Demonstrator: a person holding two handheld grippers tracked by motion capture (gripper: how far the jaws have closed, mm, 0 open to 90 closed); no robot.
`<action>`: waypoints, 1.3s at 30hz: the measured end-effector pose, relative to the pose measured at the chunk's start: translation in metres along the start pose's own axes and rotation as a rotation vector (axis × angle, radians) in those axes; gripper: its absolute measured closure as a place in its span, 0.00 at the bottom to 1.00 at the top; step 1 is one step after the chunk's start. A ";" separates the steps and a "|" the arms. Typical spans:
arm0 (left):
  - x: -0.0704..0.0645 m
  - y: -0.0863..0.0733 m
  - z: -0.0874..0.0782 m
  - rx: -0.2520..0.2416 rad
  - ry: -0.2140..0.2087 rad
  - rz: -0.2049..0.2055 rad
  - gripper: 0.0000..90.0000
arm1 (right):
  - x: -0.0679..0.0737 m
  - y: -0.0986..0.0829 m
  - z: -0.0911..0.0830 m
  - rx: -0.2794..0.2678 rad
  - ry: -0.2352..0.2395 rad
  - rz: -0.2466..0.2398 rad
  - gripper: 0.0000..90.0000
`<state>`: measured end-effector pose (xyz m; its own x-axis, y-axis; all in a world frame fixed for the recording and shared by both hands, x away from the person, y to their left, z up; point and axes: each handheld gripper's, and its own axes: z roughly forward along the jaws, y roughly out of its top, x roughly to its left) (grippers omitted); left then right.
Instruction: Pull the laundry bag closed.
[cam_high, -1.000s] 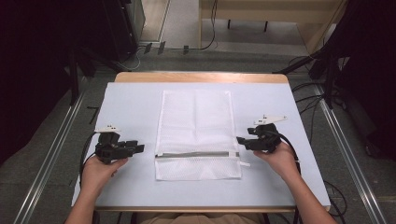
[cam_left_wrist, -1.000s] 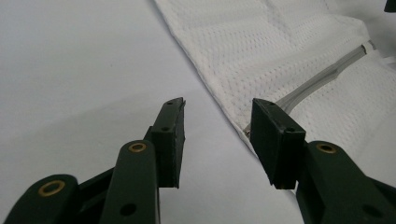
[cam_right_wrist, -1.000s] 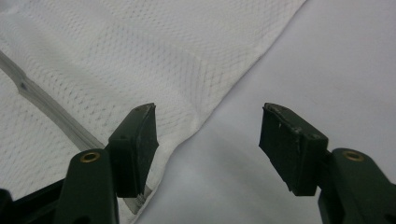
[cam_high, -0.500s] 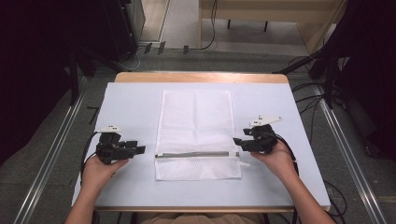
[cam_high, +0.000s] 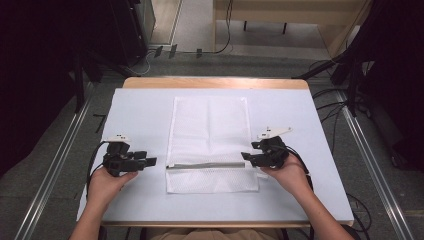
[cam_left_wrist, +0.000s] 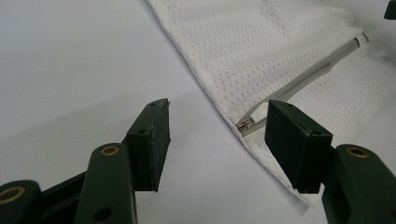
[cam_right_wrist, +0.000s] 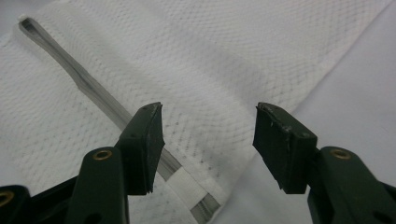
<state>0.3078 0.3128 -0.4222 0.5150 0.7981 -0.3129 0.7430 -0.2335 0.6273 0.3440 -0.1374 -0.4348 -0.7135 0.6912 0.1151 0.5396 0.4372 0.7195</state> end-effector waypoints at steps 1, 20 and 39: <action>0.000 0.000 0.000 0.000 0.000 0.000 0.45 | 0.002 0.001 0.001 0.001 0.004 -0.007 0.49; -0.009 -0.012 -0.007 -0.013 0.019 0.013 0.47 | 0.032 0.015 0.017 0.027 0.123 -0.040 0.57; -0.010 -0.017 -0.008 -0.004 0.023 0.021 0.46 | 0.059 0.032 0.040 0.053 0.171 -0.116 0.60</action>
<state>0.2868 0.3136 -0.4238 0.5205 0.8056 -0.2830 0.7303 -0.2484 0.6363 0.3373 -0.0595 -0.4326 -0.8354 0.5283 0.1513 0.4688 0.5414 0.6979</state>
